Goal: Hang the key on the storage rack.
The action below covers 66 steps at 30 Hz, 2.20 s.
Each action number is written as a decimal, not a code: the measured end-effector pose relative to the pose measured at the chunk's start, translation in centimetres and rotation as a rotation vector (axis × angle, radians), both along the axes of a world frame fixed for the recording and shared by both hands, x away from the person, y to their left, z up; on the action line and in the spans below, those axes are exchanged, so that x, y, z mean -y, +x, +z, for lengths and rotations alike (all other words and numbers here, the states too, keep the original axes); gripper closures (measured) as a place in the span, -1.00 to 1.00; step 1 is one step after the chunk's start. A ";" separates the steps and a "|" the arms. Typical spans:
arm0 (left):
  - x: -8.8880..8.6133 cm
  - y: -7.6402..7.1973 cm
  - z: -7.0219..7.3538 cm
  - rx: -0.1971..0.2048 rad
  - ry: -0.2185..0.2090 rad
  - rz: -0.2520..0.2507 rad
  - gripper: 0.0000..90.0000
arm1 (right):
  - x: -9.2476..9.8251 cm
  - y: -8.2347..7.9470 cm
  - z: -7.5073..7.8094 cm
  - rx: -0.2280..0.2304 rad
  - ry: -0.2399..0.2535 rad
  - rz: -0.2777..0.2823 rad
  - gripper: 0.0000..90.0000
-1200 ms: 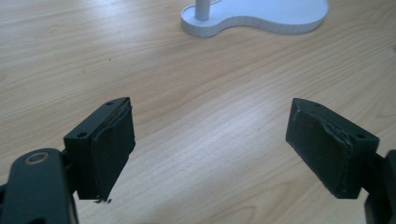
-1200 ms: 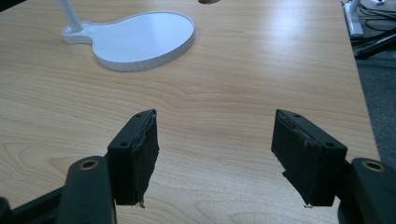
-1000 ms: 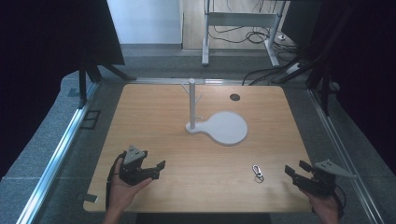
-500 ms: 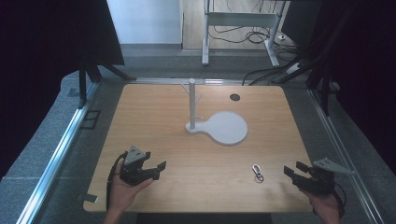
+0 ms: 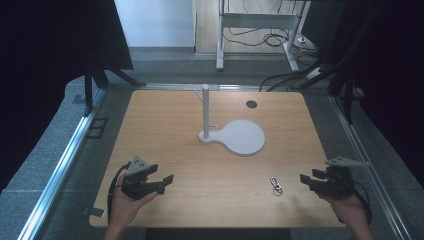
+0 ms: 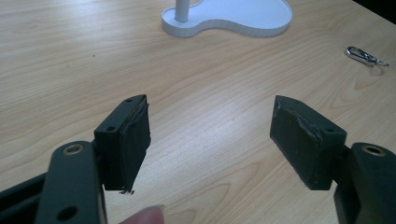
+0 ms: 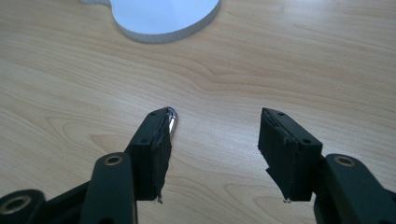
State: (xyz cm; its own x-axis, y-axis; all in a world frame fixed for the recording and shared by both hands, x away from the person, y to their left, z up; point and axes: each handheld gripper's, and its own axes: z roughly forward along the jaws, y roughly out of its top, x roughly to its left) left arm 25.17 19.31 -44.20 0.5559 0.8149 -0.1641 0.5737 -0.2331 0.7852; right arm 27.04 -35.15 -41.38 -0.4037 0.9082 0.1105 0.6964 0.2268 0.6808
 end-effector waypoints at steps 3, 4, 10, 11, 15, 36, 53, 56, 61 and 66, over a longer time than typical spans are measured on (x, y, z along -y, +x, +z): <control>-0.3 0.1 0.0 -0.002 -0.006 0.003 -0.35 | -0.7 0.8 0.3 -0.050 -0.042 0.008 0.01; -0.5 0.1 0.0 -0.002 -0.010 0.006 -0.35 | -1.0 1.1 0.3 -0.063 -0.052 0.012 0.01; -0.8 0.2 0.0 -0.003 -0.023 0.010 -0.35 | -2.4 2.4 -0.3 -0.125 -0.072 0.033 0.08; -0.7 0.2 0.0 -0.003 -0.022 0.010 -0.35 | -2.8 2.6 -0.5 -0.139 -0.072 0.038 0.10; -0.5 0.2 -0.1 -0.005 -0.017 0.006 -0.35 | -4.0 3.0 -1.3 -0.172 -0.095 0.060 0.11; -0.4 0.3 -0.5 -0.019 0.001 -0.003 -0.35 | -7.3 5.0 -3.3 -0.300 -0.184 0.099 0.26; -0.4 0.3 -0.6 -0.019 0.009 -0.002 -0.35 | -9.3 5.8 -5.0 -0.351 -0.283 0.110 0.29; -0.4 0.3 -0.6 -0.019 0.012 -0.002 -0.35 | -9.7 5.8 -5.3 -0.354 -0.293 0.115 0.30; -0.4 0.3 -0.8 -0.019 0.014 0.003 -0.35 | -10.1 5.7 -5.6 -0.356 -0.312 0.119 0.34; -0.5 0.4 -0.8 -0.018 0.016 0.008 -0.35 | -10.2 5.7 -5.8 -0.359 -0.317 0.116 0.35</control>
State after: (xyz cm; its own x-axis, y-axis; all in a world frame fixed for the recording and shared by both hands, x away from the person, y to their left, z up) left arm 25.52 19.76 -45.04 0.5467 0.8217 -0.1611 0.5898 -0.2412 0.7707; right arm 32.76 -24.99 -47.18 -0.4916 0.8708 -0.0129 0.8324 0.4741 0.2870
